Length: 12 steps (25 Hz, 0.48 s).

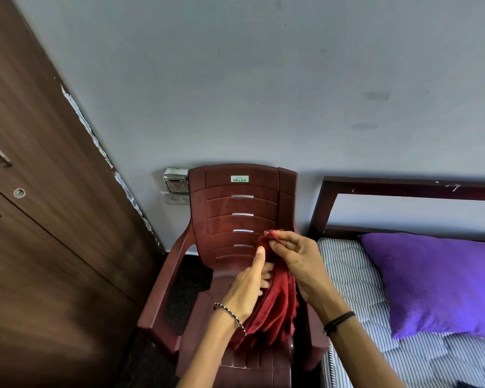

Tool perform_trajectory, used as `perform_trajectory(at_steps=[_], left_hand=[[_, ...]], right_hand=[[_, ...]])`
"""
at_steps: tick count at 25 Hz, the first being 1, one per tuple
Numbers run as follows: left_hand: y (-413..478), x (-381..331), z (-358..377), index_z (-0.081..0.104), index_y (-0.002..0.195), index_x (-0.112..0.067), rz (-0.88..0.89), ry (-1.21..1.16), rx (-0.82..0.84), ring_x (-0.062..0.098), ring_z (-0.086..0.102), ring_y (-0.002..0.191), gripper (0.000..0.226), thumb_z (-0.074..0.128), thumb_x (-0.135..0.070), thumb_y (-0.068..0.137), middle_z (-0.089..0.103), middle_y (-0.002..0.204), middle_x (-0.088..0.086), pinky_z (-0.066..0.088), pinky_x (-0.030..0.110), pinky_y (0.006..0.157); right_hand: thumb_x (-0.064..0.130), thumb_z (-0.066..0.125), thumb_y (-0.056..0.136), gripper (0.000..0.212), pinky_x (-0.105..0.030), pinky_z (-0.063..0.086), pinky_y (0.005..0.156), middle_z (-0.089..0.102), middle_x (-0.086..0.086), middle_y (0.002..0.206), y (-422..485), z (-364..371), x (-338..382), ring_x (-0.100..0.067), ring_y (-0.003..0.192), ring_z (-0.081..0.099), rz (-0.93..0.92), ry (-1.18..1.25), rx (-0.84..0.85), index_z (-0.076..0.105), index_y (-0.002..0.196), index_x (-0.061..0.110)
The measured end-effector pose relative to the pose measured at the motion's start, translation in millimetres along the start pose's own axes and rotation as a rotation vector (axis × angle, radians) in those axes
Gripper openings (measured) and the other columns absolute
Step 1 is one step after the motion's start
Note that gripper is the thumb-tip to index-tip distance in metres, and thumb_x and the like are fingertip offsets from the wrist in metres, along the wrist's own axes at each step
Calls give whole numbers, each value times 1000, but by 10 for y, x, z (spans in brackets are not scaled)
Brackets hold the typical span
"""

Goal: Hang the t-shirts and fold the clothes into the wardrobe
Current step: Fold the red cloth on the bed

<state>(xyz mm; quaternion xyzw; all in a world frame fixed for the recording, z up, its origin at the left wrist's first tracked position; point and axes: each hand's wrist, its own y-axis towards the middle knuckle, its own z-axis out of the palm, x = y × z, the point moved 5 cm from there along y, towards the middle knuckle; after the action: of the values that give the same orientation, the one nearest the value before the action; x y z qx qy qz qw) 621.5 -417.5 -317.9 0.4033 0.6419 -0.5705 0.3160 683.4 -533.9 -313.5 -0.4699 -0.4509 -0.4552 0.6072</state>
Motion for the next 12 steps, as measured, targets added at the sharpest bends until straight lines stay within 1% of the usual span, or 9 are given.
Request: perform_trajectory(at_steps=[2, 3, 4, 5, 6, 7, 9, 10, 12], left_hand=[[9, -14, -159, 75, 101, -24, 68, 118, -118, 10, 71, 85, 47, 35, -49, 102, 76, 95, -4, 51, 31, 86], [17, -24, -249, 75, 90, -22, 105, 143, -179, 12, 72, 77, 40, 41, -40, 102, 76, 83, -3, 53, 33, 81], [29, -37, -344, 74, 86, -21, 139, 153, -244, 13, 72, 73, 33, 46, -31, 101, 76, 78, -2, 55, 36, 78], [41, -53, -433, 71, 87, -23, 175, 166, -307, 14, 71, 73, 26, 49, -24, 98, 75, 78, -2, 57, 38, 78], [43, -91, -505, 69, 91, -26, 214, 177, -355, 12, 70, 78, 20, 51, -18, 95, 75, 85, -3, 57, 38, 81], [55, -128, -537, 66, 99, -29, 262, 170, -358, 8, 69, 87, 22, 53, -13, 92, 74, 96, -5, 56, 35, 86], [102, -211, -476, 61, 116, -32, 336, 101, -201, 0, 62, 108, 43, 56, -3, 84, 69, 116, -8, 49, 26, 97], [125, -253, -421, 59, 122, -31, 348, 70, -98, 2, 60, 114, 49, 59, -5, 80, 68, 119, -8, 46, 25, 100], [157, -309, -316, 61, 124, -27, 370, 12, 77, 9, 62, 115, 52, 66, -13, 75, 70, 118, -4, 48, 27, 99]], right_hand=[[-9, 71, 88, 17, -19, 57, 75, 79, -11, 91, 5, -47, 59, -17, 86, 75, 49, 116, -12, 74, 99, 4], [-12, 70, 86, 17, -18, 57, 70, 78, -14, 88, -1, -59, 88, -17, 80, 74, 76, 160, -4, 73, 97, 1], [-16, 67, 85, 18, -19, 58, 66, 76, -15, 84, -3, -66, 110, -17, 74, 74, 110, 203, 8, 73, 95, -2], [-18, 65, 84, 19, -21, 58, 62, 74, -17, 82, -13, -69, 132, -17, 69, 73, 145, 230, 28, 71, 95, -4], [-19, 64, 84, 20, -23, 59, 62, 73, -19, 84, -16, -74, 148, -18, 68, 73, 169, 229, 53, 71, 97, -6], [-18, 65, 83, 22, -24, 61, 66, 73, -20, 88, -17, -82, 161, -20, 71, 74, 182, 204, 86, 72, 100, -6], [-16, 68, 81, 27, -28, 61, 76, 74, -22, 96, -34, -81, 192, -23, 81, 74, 191, 160, 168, 74, 104, -4], [-16, 70, 80, 28, -29, 61, 80, 74, -21, 98, -43, -79, 206, -24, 86, 74, 193, 150, 204, 74, 106, -5], [-14, 75, 78, 30, -31, 61, 86, 74, -20, 99, -56, -78, 238, -26, 91, 74, 193, 140, 258, 73, 108, -8]])
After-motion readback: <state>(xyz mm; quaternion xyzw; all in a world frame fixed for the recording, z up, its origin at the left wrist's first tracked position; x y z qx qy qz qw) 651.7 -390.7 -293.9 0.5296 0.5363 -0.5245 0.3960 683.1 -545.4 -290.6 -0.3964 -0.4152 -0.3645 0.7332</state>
